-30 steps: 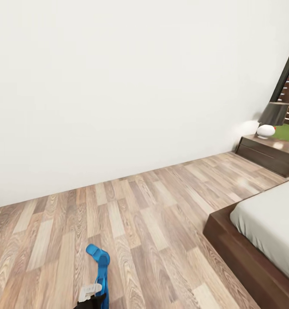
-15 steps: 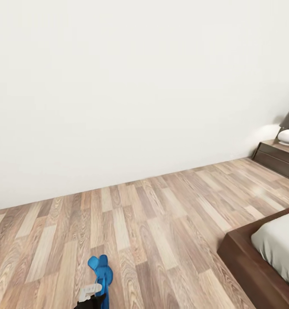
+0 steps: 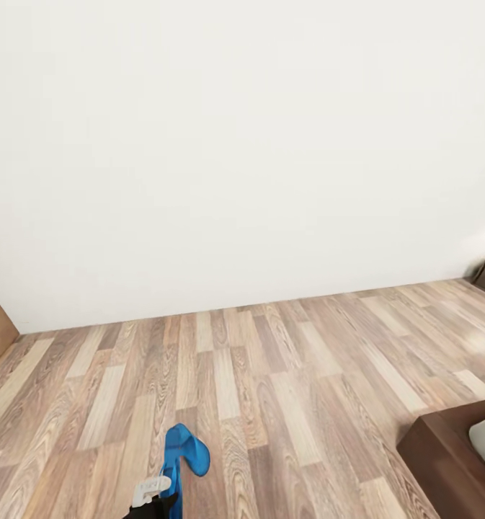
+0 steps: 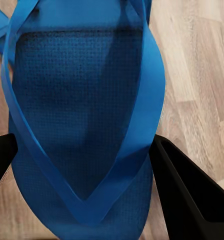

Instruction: In the bedroom, move the book from the bed onto either nightstand, and place the two sandals side by side next to the bed.

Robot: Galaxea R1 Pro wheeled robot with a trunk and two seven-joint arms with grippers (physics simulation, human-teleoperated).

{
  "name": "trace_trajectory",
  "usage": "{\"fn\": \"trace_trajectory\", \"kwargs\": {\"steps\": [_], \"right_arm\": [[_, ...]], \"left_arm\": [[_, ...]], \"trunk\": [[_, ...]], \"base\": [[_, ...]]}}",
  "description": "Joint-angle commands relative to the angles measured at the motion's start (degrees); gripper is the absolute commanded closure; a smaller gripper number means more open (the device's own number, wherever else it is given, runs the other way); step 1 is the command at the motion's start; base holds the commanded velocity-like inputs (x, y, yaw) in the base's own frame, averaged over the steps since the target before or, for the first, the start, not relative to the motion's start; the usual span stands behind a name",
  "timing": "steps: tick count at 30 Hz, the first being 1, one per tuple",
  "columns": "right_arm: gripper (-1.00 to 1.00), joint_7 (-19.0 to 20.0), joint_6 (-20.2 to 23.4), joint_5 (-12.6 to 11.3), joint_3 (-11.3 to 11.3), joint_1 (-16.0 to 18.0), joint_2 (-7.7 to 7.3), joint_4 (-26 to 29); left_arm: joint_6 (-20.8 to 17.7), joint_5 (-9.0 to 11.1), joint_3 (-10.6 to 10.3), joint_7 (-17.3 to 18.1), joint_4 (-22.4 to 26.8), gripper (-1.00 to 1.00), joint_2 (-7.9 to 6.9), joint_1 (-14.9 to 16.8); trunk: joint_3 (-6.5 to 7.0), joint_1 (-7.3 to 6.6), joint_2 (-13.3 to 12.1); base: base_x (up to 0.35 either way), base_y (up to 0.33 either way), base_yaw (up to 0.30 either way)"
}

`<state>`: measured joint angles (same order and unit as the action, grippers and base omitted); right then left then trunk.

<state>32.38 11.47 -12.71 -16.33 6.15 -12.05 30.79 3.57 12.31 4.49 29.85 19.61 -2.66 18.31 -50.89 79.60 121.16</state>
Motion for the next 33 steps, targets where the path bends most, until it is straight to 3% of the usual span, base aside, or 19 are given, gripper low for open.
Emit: {"fn": "trace_trajectory", "kwargs": {"steps": [1,33], "right_arm": [[-1.00,0.22,0.55,-0.56,-0.19,0.01,0.01,0.04],[-1.00,0.14,0.56,-0.56,-0.19,0.01,0.01,-0.01]], "left_arm": [[0.03,0.06,0.26,0.39,-0.10,1.00,0.02,0.06],[0.03,0.06,0.26,0.39,-0.10,1.00,0.02,0.06]], "trunk": [[-0.05,-0.01,0.02],[-0.05,-0.01,0.02]], "base": [[0.000,0.000,0.279],[0.000,0.000,0.280]]}}
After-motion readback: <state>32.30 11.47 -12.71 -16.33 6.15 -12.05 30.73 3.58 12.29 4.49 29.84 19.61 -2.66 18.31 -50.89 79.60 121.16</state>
